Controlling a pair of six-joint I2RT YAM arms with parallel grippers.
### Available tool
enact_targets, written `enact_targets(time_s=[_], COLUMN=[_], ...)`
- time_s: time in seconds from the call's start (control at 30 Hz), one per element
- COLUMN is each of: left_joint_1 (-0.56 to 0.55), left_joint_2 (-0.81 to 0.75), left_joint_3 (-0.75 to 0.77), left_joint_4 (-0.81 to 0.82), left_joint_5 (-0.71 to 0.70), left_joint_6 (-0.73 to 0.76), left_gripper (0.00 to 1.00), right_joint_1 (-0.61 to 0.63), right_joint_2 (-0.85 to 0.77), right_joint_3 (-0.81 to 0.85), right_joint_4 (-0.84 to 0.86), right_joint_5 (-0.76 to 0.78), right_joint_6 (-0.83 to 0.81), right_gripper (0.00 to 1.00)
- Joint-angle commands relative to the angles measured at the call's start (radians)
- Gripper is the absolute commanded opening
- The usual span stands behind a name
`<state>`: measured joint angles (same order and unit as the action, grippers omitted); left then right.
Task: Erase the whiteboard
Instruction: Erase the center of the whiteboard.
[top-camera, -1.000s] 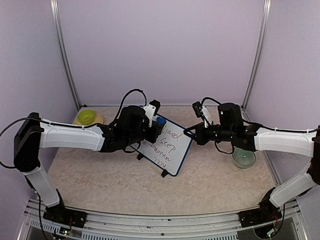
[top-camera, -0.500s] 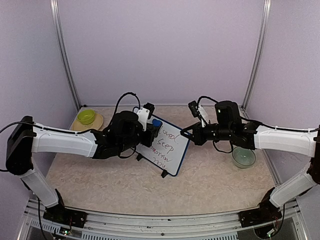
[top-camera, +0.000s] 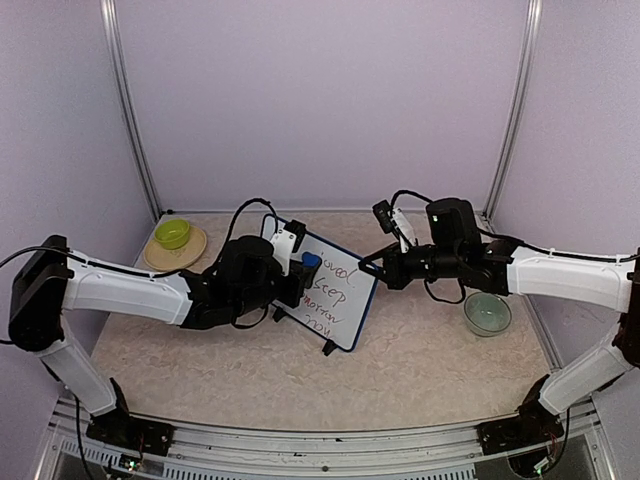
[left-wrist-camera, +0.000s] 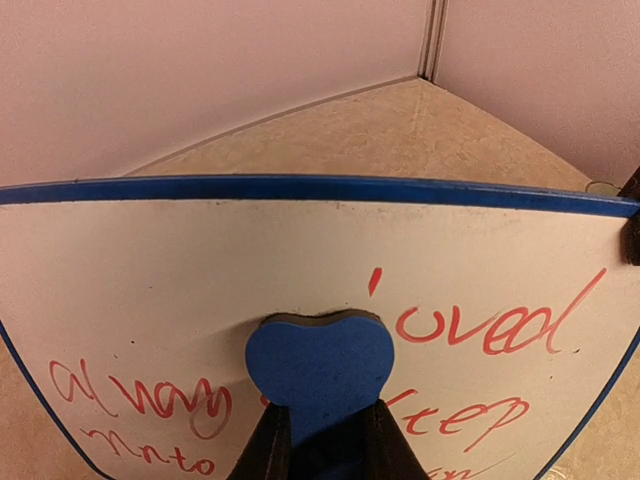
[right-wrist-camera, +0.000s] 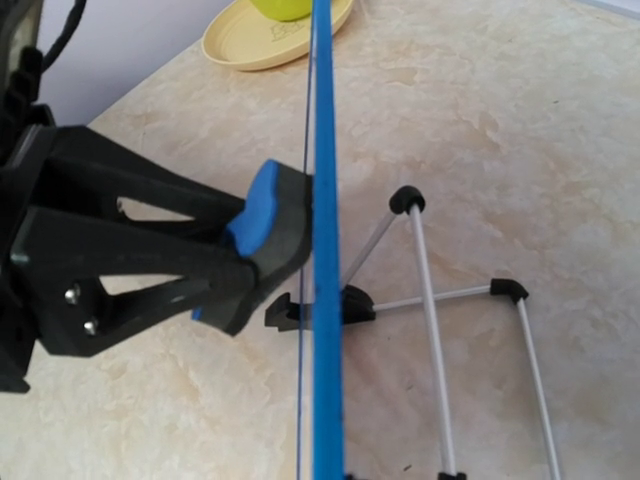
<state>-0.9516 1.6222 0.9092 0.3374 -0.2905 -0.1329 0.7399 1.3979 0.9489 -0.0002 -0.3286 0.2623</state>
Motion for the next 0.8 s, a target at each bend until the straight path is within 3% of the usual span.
enact_targets(time_s=[0.0, 0.37, 0.77], left_joint_1=[-0.007, -0.009, -0.01], left_joint_2=[0.036, 0.05, 0.039], left_joint_3=[0.051, 0.146, -0.062], left_joint_4=[-0.009, -0.001, 0.021], left_joint_5=[0.006, 0.036, -0.004], left_joint_6=[0.029, 0.069, -0.023], left_gripper=[0.18, 0.18, 0.17], right_joint_1=[0.068, 0.068, 0.068], right_joint_2=[0.022, 0.042, 0.077], right_joint_3=[0.011, 0.011, 0.049], right_joint_4=[-0.086, -0.082, -0.106], right_joint_5=[-0.197, -0.176, -0.152], right_joint_6=[-0.058, -0.055, -0.077], right_gripper=[0.0, 0.0, 0.0])
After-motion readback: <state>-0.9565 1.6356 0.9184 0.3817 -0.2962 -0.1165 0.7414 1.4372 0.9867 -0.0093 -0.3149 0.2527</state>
